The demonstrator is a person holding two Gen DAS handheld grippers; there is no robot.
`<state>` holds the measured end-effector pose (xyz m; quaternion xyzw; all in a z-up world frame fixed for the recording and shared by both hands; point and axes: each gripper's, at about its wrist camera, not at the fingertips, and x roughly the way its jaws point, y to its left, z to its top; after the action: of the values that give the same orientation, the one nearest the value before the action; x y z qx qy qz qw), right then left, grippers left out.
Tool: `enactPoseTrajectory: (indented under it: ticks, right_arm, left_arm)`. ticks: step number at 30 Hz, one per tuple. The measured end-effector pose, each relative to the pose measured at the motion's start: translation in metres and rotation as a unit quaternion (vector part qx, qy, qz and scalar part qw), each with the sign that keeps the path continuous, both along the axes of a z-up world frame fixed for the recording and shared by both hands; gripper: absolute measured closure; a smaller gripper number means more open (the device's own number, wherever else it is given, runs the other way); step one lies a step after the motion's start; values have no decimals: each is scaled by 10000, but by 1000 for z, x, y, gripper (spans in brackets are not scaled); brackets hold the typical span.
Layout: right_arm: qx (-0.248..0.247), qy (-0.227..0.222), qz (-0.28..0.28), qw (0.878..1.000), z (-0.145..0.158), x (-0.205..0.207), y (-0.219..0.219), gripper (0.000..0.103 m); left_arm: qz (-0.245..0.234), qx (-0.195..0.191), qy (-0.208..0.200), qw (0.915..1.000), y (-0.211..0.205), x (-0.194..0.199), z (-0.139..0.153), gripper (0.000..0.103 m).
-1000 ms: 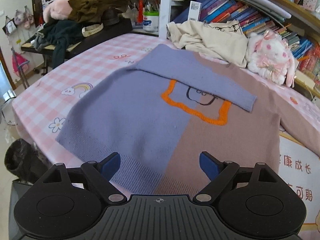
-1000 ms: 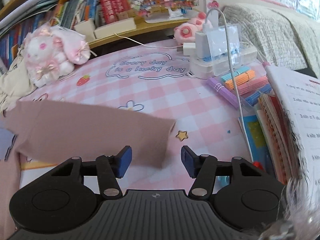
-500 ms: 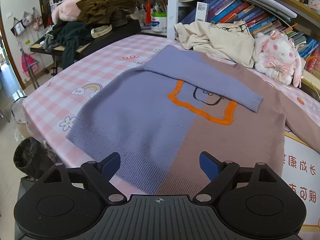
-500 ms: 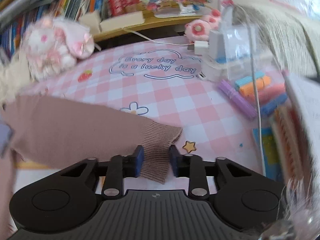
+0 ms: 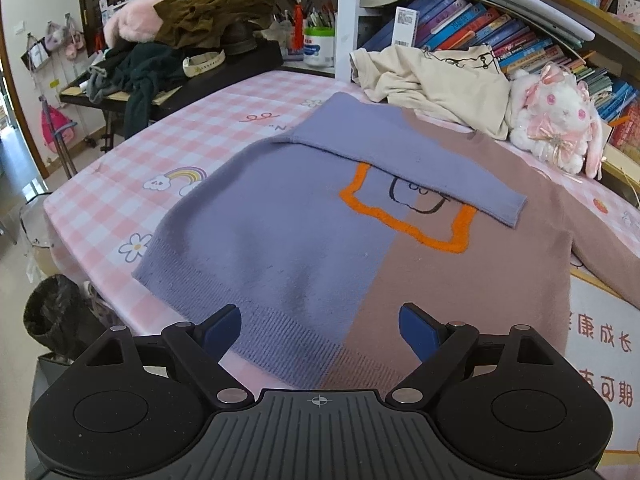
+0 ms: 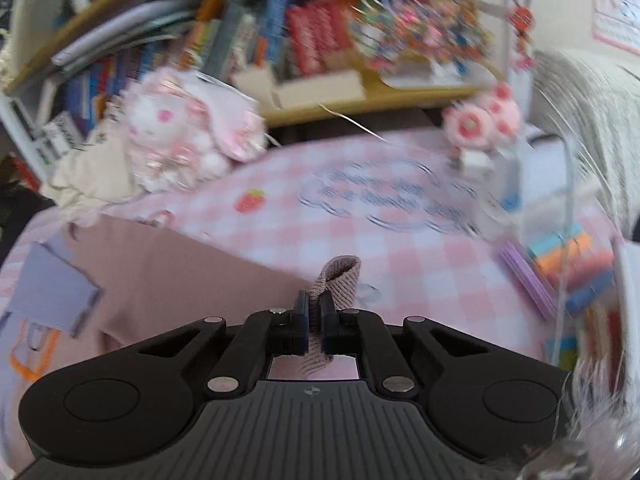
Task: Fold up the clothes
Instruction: 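Lift the mauve sleeve with the right tool and carry it across the body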
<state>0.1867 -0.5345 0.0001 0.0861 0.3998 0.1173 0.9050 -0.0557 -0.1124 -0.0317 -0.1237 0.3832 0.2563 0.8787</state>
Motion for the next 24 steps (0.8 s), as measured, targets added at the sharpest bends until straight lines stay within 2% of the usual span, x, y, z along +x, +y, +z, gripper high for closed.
enactPoseTrajectory:
  ticks: [6,12,18,24]
  right_arm:
    - [330,-270,366,9984,33,3,38,98]
    - [594,-446,709,9947,59,8,97,97]
    - [528,-843,1054,9894,93,6,182,97]
    - [427,-1118,1405,9828,111,10,276,98]
  left_arm:
    - [-300,232,-95,9992,7,-1,4,15]
    - [-820,455,-95,9956,23,-1,2,14]
    - [-1449,650,-297,9869,54,1,11,14]
    - [-2152,861,-404,9719,82,3,14,14]
